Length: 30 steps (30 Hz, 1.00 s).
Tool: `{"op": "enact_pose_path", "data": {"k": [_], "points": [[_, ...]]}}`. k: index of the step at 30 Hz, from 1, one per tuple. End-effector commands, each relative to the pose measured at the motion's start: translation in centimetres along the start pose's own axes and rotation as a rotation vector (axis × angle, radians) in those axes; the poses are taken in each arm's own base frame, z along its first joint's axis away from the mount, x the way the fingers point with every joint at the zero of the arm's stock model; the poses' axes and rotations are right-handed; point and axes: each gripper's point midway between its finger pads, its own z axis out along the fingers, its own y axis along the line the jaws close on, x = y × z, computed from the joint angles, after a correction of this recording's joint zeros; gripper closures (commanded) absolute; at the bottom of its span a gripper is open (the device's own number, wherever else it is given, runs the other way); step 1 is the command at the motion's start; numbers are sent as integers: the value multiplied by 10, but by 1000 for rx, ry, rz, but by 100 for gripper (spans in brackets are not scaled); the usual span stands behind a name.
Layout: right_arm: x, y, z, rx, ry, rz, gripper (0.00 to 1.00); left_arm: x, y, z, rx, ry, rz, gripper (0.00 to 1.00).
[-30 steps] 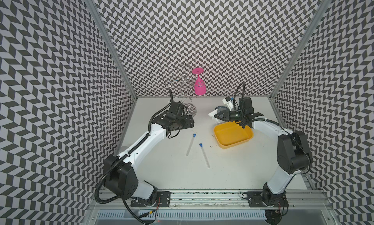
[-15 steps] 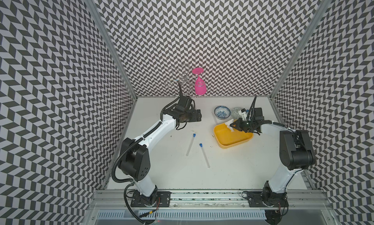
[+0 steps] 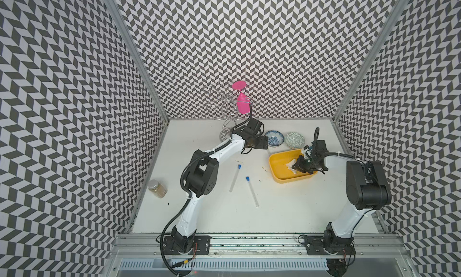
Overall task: Wipe the exteriors of test tubes
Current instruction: Move the storage box to the center of the board.
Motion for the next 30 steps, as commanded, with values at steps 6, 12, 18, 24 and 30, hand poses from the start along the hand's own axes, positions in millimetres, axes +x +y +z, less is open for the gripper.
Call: {"op": "enact_pose_path", "data": {"k": [6,12,18,24,30], "points": [[1,-44,-32,143,-37,58,100,11,-22,33,12,66,51,21],[-3,-36,-33,101,-47,49,100,27,-17,45,-9,119,43,33],[-5,-31,-33,74,-54,43,100,45,-10,49,-35,172,45,36],[-6,-26,-34,51,-61,32,100,54,-22,54,-13,197,59,31],[-6,-22,-36,28,-69,27,100,41,-46,45,46,153,74,23]]}}
